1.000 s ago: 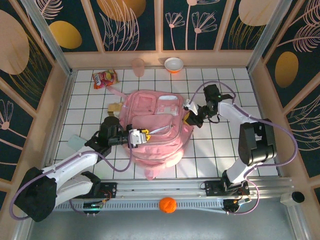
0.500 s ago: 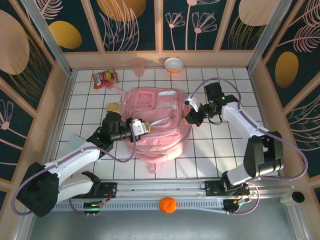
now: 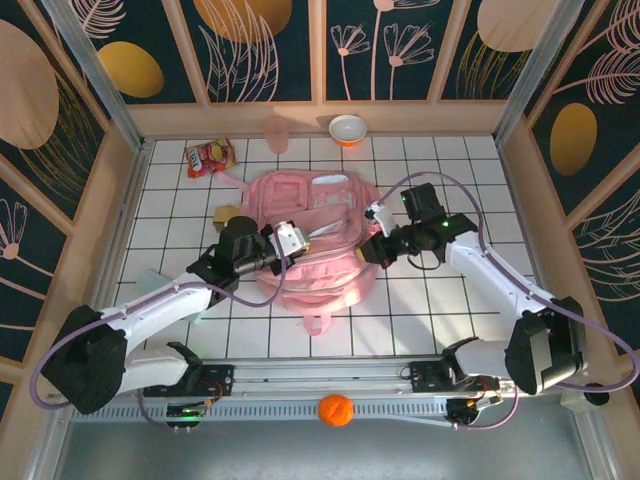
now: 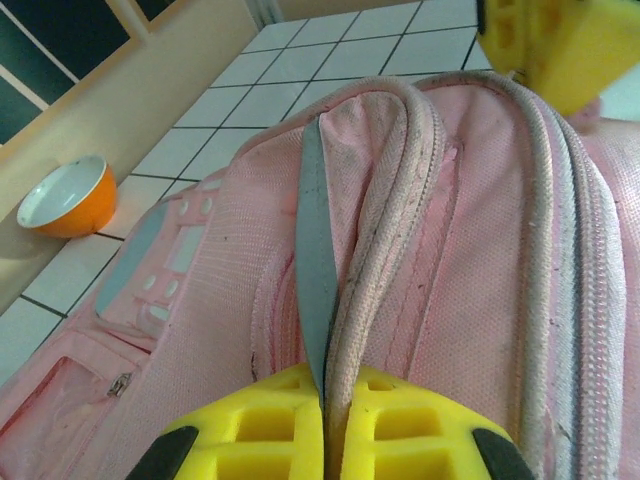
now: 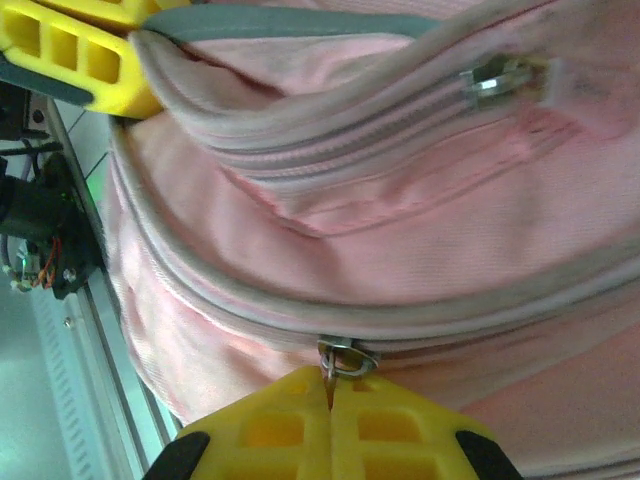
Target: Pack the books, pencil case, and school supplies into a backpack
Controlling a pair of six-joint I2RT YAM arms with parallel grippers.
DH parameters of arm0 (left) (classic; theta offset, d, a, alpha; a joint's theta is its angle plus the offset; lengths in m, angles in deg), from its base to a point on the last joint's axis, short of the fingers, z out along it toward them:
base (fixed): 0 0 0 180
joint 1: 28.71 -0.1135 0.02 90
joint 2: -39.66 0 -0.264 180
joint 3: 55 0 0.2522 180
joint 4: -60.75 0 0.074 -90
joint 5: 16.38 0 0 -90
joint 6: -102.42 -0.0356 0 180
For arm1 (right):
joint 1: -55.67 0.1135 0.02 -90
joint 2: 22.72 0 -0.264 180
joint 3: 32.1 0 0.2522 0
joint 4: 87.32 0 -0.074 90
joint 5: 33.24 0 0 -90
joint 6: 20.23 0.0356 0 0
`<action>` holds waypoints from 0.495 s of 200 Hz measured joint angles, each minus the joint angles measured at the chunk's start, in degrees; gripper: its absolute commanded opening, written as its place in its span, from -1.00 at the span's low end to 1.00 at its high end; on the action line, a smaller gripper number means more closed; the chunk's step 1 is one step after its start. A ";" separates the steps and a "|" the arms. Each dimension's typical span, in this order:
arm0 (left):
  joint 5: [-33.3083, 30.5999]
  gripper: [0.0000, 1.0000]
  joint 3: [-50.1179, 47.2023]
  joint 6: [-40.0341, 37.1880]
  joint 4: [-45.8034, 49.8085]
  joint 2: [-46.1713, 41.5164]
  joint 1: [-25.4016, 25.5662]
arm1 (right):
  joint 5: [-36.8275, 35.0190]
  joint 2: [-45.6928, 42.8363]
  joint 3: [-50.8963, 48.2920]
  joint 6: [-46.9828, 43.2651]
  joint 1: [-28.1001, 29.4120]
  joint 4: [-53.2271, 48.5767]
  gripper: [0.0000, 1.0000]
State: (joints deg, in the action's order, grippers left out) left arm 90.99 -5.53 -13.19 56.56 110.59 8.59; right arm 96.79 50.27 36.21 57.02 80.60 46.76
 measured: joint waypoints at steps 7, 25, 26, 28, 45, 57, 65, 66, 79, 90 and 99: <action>-1.05 -1.00 0.76 0.90 0.00 0.76 0.57 | -0.13 -0.52 -0.22 1.84 0.72 0.52 -1.00; -3.37 -1.00 2.64 3.82 -0.02 2.71 1.92 | -0.70 -2.01 -1.16 7.17 2.99 2.97 -1.00; -3.52 -1.00 2.80 4.15 -0.07 2.86 2.03 | -0.72 -2.05 -1.22 7.32 3.06 3.02 -1.00; -3.69 -1.00 2.95 4.52 -0.07 3.02 2.14 | -0.83 -2.21 -1.36 8.22 3.30 3.39 -1.00; -5.35 -1.00 4.46 7.74 -0.24 4.33 3.43 | -1.66 -3.34 -2.64 13.53 4.79 6.16 -1.00; -6.56 -1.00 5.22 10.23 -0.59 5.22 4.39 | -2.34 -3.98 -3.69 17.81 5.86 8.33 -1.00; -7.23 -1.00 5.66 11.78 -0.87 5.81 4.92 | -2.93 -4.22 -4.37 20.37 6.73 9.70 -1.00; -7.37 -1.00 5.75 12.11 -0.94 5.95 5.03 | -2.97 -4.24 -4.44 20.68 6.80 9.81 -1.00; -8.35 -1.00 6.60 14.71 -1.18 7.10 5.86 | -4.26 -4.33 -5.29 25.05 8.35 11.85 -1.00; -9.07 -1.00 7.48 16.96 -1.29 8.13 6.45 | -5.68 -4.33 -5.92 29.11 9.70 13.49 -1.00; -9.57 -1.00 8.17 18.82 -1.55 8.96 6.91 | -6.73 -4.33 -6.34 32.13 10.69 14.71 -1.00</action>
State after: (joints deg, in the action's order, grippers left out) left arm 81.41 2.64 5.63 55.01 119.55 15.50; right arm 90.06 45.95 29.87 89.15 91.29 61.46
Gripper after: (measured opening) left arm 0.062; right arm 0.044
